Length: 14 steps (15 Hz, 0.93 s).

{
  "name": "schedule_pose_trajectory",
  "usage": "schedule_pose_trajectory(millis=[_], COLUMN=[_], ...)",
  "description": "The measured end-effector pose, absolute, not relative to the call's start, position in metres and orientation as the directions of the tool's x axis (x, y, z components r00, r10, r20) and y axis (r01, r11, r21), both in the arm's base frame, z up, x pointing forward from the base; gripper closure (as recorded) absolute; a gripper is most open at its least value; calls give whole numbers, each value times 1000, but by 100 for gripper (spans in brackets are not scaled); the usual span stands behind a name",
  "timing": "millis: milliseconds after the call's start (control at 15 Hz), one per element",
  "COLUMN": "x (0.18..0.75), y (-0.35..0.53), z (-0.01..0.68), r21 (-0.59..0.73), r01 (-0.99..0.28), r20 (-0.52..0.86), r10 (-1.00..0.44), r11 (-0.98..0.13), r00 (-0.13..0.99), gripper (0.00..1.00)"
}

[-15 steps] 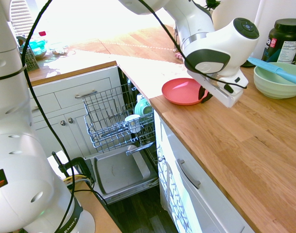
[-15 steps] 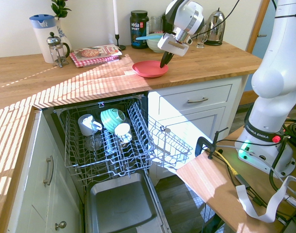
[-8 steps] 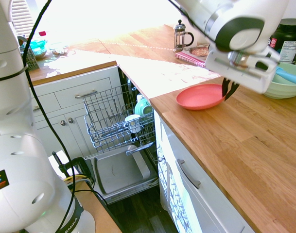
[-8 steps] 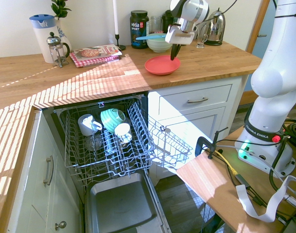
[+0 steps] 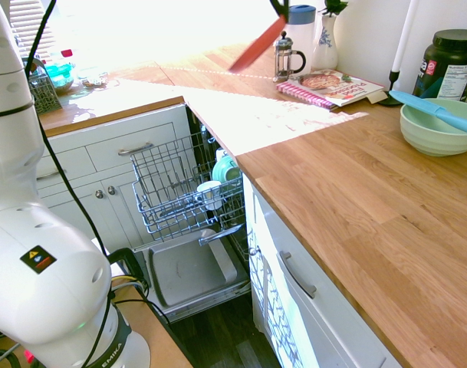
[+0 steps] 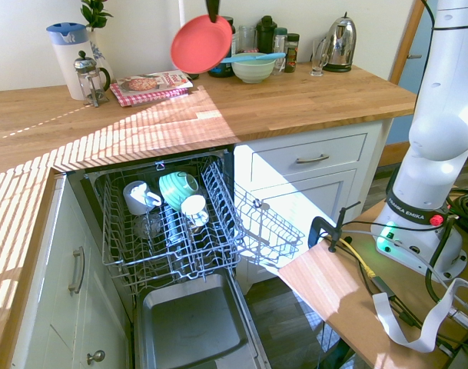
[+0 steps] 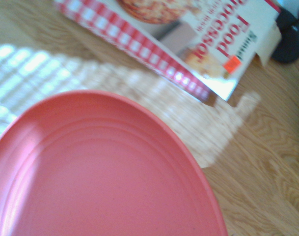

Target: Put the plate in the dishwasher

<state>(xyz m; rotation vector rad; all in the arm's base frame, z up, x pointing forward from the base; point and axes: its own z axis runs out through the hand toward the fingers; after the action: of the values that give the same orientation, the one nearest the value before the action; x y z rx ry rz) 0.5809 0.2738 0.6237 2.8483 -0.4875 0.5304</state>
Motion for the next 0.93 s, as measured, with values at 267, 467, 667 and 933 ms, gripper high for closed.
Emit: schedule_pose_trajectory(millis=[267,467,667,933], x=[484,446,441,437], y=[499,574,595,617], z=[493,370,348,309], r21=[360,544,678,816], r01=[-221,-148,-129,-71], r20=[475,503,512,445], r10=[-26,180,338,545], r11=[-907,-826,-724,-574], r00=[879,845,789,711], gripper=[100,100,100,100])
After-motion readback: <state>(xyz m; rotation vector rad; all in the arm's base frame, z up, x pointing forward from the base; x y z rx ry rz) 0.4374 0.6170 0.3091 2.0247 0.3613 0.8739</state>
